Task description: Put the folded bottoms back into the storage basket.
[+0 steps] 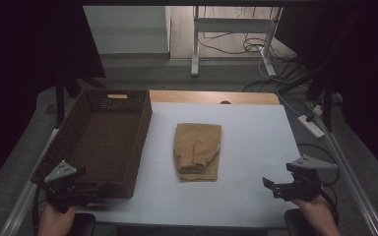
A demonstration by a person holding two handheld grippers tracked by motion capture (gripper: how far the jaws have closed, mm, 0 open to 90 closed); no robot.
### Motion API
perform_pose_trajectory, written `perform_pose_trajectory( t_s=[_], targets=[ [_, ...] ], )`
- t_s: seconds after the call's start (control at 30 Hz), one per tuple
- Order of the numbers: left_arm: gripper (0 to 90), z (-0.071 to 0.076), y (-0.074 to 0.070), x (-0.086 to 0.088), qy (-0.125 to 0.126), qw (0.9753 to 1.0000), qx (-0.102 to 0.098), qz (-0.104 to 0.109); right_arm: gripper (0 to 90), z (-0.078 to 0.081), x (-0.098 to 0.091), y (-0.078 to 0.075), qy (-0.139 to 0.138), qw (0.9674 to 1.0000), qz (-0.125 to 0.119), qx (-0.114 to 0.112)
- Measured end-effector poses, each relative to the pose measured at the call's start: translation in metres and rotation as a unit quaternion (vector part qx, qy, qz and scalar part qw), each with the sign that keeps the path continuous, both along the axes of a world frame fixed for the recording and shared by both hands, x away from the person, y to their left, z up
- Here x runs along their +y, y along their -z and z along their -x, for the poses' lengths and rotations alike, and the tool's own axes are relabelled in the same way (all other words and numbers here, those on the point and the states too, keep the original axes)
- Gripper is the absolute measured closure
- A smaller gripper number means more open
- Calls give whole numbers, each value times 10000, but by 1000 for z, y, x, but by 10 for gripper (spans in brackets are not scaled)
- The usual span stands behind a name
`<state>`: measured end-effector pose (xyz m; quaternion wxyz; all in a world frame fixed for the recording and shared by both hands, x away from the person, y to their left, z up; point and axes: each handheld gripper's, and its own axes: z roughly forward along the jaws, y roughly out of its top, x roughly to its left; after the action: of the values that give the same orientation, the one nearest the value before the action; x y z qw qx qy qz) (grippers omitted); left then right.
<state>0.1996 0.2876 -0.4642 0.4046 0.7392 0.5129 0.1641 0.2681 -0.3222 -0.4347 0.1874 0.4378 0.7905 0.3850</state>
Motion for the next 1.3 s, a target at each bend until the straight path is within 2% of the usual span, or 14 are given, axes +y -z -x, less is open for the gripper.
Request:
perform_pose_trajectory(
  t_s=[0.43, 0.6, 1.0, 1.2, 1.3],
  targets=[
    [0, 1, -1, -1, 60, 9999, -6, 128, 0, 0, 3, 1, -108, 9999, 130, 15],
    [0, 1, -2, -4, 115, 9999, -44, 70, 0, 0, 5, 1, -118, 9997, 202, 17],
    [0, 1, -6, -8, 233, 9995, -158, 118, 0, 0, 5, 1, -154, 9996, 216, 31],
    [0, 1, -6, -10, 343, 9990, -178, 211, 0, 0, 6, 1, -135, 9997, 223, 39],
    [0, 1, -8, -13, 369, 9990, -207, 158, 0, 0, 5, 1, -122, 9997, 221, 35]
  ],
)
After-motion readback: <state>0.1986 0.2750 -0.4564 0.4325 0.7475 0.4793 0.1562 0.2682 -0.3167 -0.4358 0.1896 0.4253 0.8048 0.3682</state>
